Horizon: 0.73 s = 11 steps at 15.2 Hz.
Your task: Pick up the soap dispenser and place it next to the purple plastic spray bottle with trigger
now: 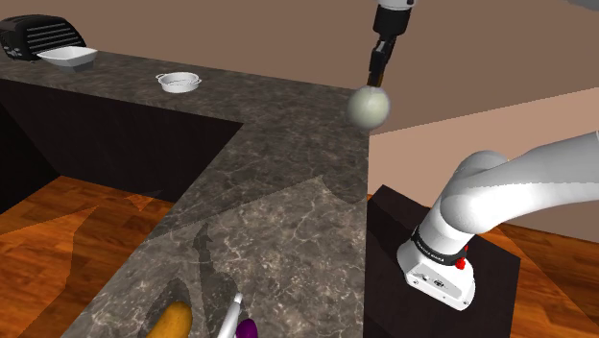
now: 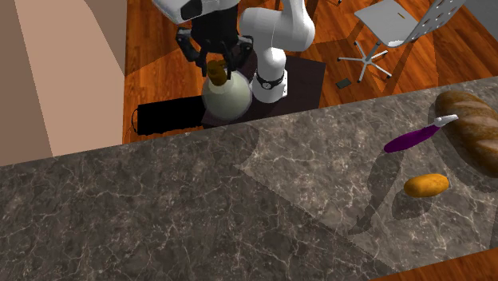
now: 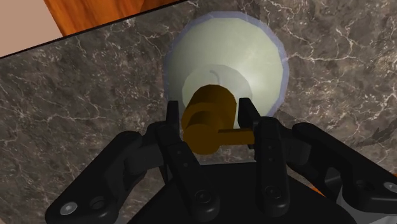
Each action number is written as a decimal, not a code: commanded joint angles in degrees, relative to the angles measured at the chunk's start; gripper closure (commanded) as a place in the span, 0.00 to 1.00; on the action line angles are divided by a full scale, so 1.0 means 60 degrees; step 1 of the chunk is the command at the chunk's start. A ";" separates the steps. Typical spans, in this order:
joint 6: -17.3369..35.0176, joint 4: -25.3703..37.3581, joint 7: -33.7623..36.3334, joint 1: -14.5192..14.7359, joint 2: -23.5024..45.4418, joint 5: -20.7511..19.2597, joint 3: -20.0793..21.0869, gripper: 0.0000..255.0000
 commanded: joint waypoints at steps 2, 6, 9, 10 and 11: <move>-0.0365 0.0502 -0.0040 0.0004 0.0132 0.0018 0.0020 1.00; -0.0831 0.1175 -0.0093 0.0008 0.0337 0.0038 0.0043 1.00; -0.1183 0.1701 -0.0134 0.0011 0.0509 0.0051 0.0058 1.00; -0.1300 0.1880 -0.0148 0.0012 0.0570 0.0055 0.0063 1.00; -0.1418 0.2061 -0.0162 0.0012 0.0633 0.0059 0.0068 1.00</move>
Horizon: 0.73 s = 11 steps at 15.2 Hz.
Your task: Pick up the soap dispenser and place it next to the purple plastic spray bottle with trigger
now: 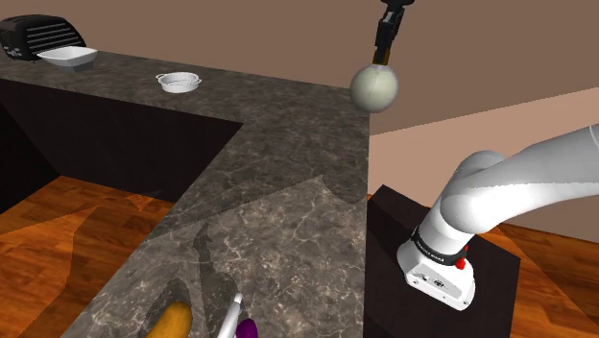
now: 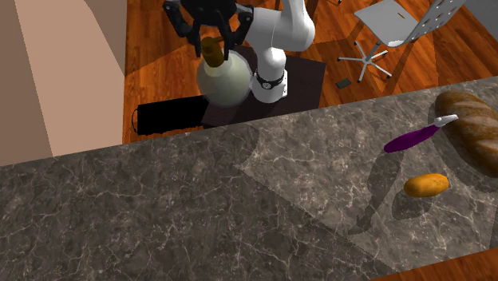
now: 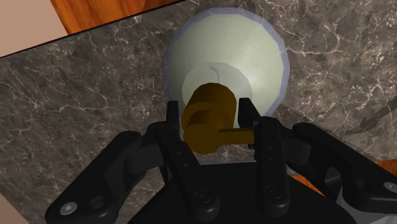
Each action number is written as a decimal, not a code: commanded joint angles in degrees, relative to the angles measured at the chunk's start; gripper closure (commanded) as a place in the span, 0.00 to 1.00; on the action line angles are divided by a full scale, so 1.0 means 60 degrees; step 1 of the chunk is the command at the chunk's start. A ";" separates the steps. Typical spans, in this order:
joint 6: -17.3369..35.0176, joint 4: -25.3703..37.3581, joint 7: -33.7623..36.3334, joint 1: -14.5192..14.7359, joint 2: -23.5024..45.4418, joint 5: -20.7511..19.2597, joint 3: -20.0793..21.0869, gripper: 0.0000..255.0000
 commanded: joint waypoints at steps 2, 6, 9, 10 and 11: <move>-0.0322 0.0231 0.0184 0.0043 -0.0067 0.0100 0.0198 1.00; -0.0646 -0.0115 0.1022 0.0216 -0.0646 0.0536 0.0948 1.00; -0.0882 -0.0264 0.1661 0.0348 -0.0984 0.0921 0.1523 1.00; -0.0958 -0.0293 0.1875 0.0390 -0.1078 0.1058 0.1718 1.00; -0.1032 -0.0311 0.2092 0.0434 -0.1162 0.1199 0.1914 1.00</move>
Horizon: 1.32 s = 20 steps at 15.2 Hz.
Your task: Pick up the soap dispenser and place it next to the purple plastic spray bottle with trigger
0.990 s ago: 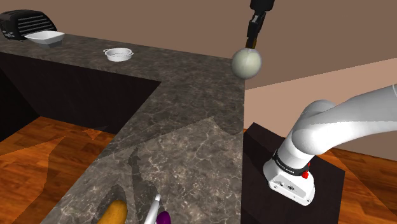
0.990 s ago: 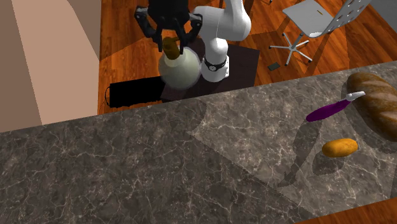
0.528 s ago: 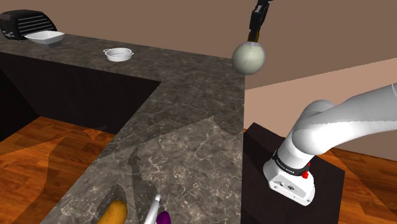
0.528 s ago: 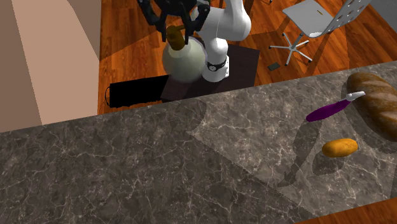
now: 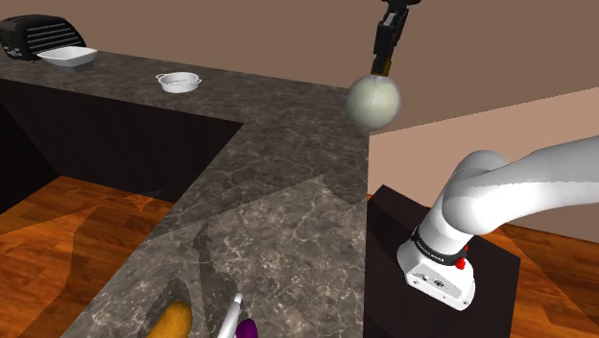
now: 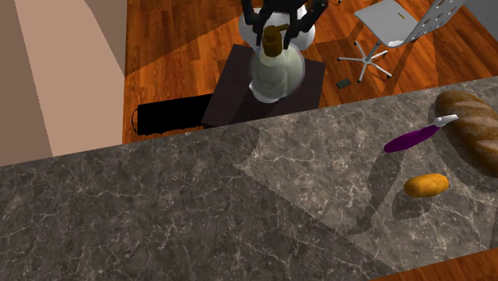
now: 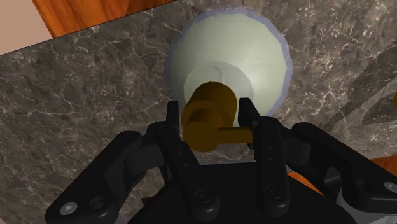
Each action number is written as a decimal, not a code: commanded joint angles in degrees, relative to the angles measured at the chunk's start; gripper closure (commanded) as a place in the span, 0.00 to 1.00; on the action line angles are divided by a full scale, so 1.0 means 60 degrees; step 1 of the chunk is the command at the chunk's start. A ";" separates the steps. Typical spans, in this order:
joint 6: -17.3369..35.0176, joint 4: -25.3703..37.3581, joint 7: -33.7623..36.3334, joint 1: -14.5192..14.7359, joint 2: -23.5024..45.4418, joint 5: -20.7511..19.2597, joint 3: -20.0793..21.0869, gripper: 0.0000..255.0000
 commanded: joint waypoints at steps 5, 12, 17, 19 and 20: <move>-0.0418 0.0066 0.1354 0.0242 -0.0345 0.0897 0.1215 1.00; -0.0770 0.0566 0.2975 0.0411 -0.0337 0.1971 0.2686 1.00; -0.0927 0.1218 0.4188 0.0402 -0.0051 0.2683 0.3813 1.00; -0.0968 0.1548 0.4688 0.0356 0.0127 0.2939 0.4293 1.00; -0.0985 0.1729 0.4941 0.0321 0.0230 0.3060 0.4543 1.00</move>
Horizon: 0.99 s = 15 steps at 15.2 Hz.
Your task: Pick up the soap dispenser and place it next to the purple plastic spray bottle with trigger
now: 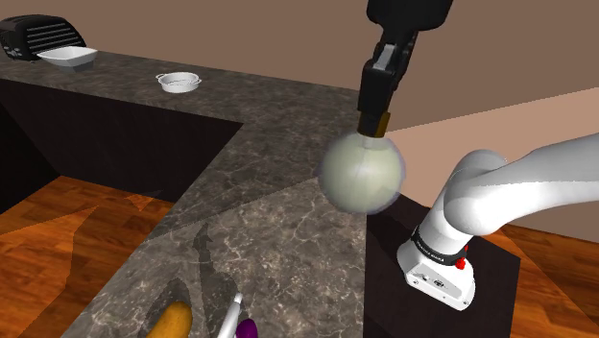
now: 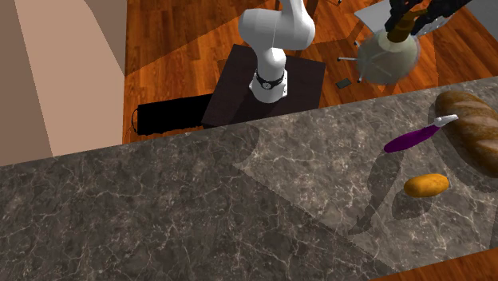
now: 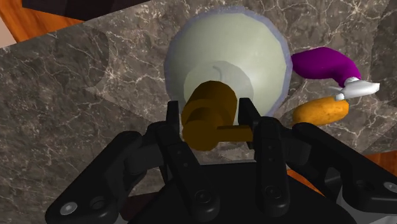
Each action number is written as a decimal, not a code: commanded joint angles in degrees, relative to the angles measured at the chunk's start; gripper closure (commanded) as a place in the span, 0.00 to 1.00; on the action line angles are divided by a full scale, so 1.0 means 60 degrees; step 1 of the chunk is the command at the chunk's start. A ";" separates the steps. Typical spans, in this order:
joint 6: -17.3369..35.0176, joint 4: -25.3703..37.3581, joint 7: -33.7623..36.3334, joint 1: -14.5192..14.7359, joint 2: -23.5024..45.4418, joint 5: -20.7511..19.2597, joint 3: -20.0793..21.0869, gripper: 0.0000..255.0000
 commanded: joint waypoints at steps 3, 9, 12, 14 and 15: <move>-0.0028 0.0775 0.1063 -0.0188 0.0476 0.0457 0.1063 1.00; 0.0523 0.0054 0.1189 -0.0100 0.0214 0.0701 0.1332 1.00; 0.0851 -0.0468 0.1134 -0.0013 0.0008 0.0799 0.1363 1.00; 0.1068 -0.0804 0.1101 0.0042 -0.0119 0.0866 0.1393 1.00; 0.1177 -0.0969 0.1085 0.0069 -0.0179 0.0900 0.1411 1.00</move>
